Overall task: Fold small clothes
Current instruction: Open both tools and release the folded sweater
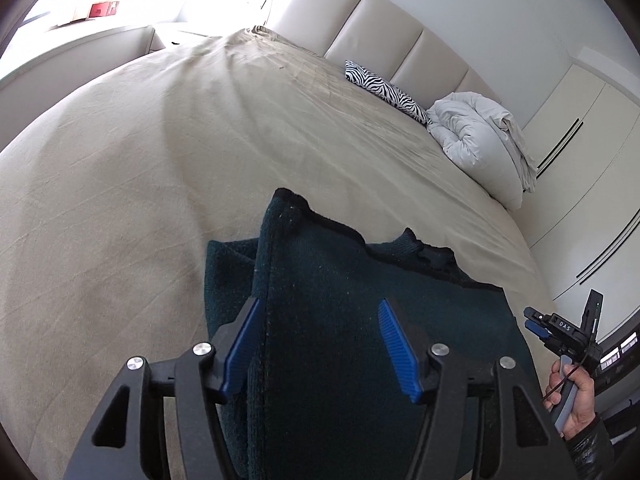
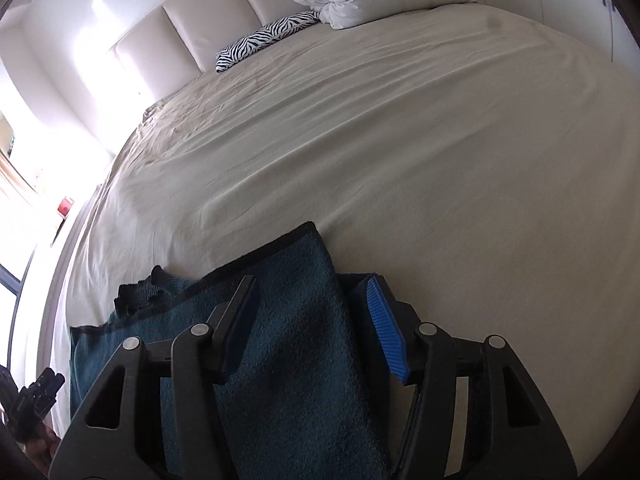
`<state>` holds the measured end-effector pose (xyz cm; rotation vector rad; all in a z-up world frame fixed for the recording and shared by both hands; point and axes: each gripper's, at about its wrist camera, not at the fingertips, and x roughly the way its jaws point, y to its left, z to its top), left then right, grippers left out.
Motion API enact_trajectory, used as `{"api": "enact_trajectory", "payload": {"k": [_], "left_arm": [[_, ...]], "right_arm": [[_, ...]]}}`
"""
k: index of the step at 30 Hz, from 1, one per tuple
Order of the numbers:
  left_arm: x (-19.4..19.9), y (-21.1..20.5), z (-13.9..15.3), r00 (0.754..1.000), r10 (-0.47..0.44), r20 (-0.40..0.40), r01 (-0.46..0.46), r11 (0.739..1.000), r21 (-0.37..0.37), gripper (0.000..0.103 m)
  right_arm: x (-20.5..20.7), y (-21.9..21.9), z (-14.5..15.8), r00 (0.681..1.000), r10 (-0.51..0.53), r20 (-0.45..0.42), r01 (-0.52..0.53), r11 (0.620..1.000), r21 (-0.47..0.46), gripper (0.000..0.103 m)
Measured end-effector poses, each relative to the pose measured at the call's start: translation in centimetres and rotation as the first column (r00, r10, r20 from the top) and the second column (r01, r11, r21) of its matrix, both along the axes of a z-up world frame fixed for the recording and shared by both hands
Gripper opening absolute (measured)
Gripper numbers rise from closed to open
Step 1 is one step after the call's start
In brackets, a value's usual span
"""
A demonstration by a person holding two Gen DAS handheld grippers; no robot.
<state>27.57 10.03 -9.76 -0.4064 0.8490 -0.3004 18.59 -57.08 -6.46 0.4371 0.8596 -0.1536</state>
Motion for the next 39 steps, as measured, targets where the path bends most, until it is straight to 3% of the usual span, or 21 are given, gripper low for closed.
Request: {"api": "enact_trajectory", "payload": {"k": [4, 6, 9, 13, 15, 18, 21, 24, 26, 29, 32, 35, 39], "left_arm": [[-0.4, 0.6, -1.6, 1.0, 0.0, -0.022, 0.001, 0.999, 0.051, 0.062], [-0.4, 1.3, -2.6, 1.0, 0.001, -0.028, 0.0, 0.999, 0.041, 0.054], [-0.7, 2.1, -2.8, 1.0, 0.003, -0.029, -0.002, 0.999, 0.033, 0.05], [-1.2, 2.6, -2.0, 0.999, 0.035, -0.028, -0.033, 0.998, 0.06, 0.05], [-1.8, 2.8, -1.3, 0.999, 0.045, -0.018, -0.044, 0.998, 0.048, 0.05], [-3.6, 1.1, 0.3, 0.999, 0.001, 0.037, -0.003, 0.997, 0.072, 0.05], [-5.7, -2.4, 0.8, 0.992, -0.114, 0.054, 0.108, 0.989, 0.101, 0.052], [-7.7, -5.6, 0.1, 0.978, -0.206, 0.043, 0.197, 0.969, 0.147, 0.052], [-8.3, -6.7, -0.9, 0.975, -0.22, 0.012, 0.214, 0.96, 0.179, 0.052], [-8.5, -6.6, -2.3, 0.977, -0.209, -0.03, 0.211, 0.956, 0.206, 0.053], [-8.8, -5.9, -2.5, 0.977, -0.21, -0.032, 0.212, 0.956, 0.203, 0.053], [-9.0, -5.6, -2.7, 0.976, -0.212, -0.038, 0.216, 0.953, 0.212, 0.053], [-9.4, -6.0, -2.9, 0.976, -0.216, -0.036, 0.219, 0.945, 0.244, 0.053]], "right_arm": [[-1.8, 1.0, -1.6, 0.998, 0.03, -0.05, -0.033, 0.997, -0.068, 0.045], [-2.5, 0.3, -3.2, 0.996, -0.003, -0.088, -0.005, 0.996, -0.084, 0.042], [-3.9, -2.2, -4.5, 0.997, -0.054, -0.061, 0.054, 0.998, 0.008, 0.039], [-5.3, -2.7, -3.5, 0.993, -0.108, -0.053, 0.108, 0.994, -0.007, 0.039], [-6.3, -2.7, -2.6, 0.991, -0.128, -0.028, 0.129, 0.991, 0.028, 0.04], [-7.3, -1.1, -1.1, 0.998, -0.044, 0.043, 0.037, 0.986, 0.165, 0.041], [-7.8, 2.9, -0.9, 0.987, 0.128, 0.098, -0.153, 0.934, 0.323, 0.042], [-8.7, 7.5, -2.2, 0.952, 0.282, 0.123, -0.306, 0.837, 0.454, 0.042], [-9.4, 10.2, -3.4, 0.929, 0.347, 0.126, -0.36, 0.779, 0.514, 0.042], [-10.6, 11.7, -5.2, 0.922, 0.377, 0.091, -0.365, 0.761, 0.536, 0.042], [-12.1, 9.9, -6.0, 0.943, 0.32, 0.089, -0.311, 0.758, 0.573, 0.041], [-13.6, 7.0, -6.1, 0.966, 0.239, 0.095, -0.249, 0.78, 0.574, 0.041], [-16.1, 2.6, -6.4, 0.992, 0.083, 0.094, -0.123, 0.79, 0.601, 0.041]]}}
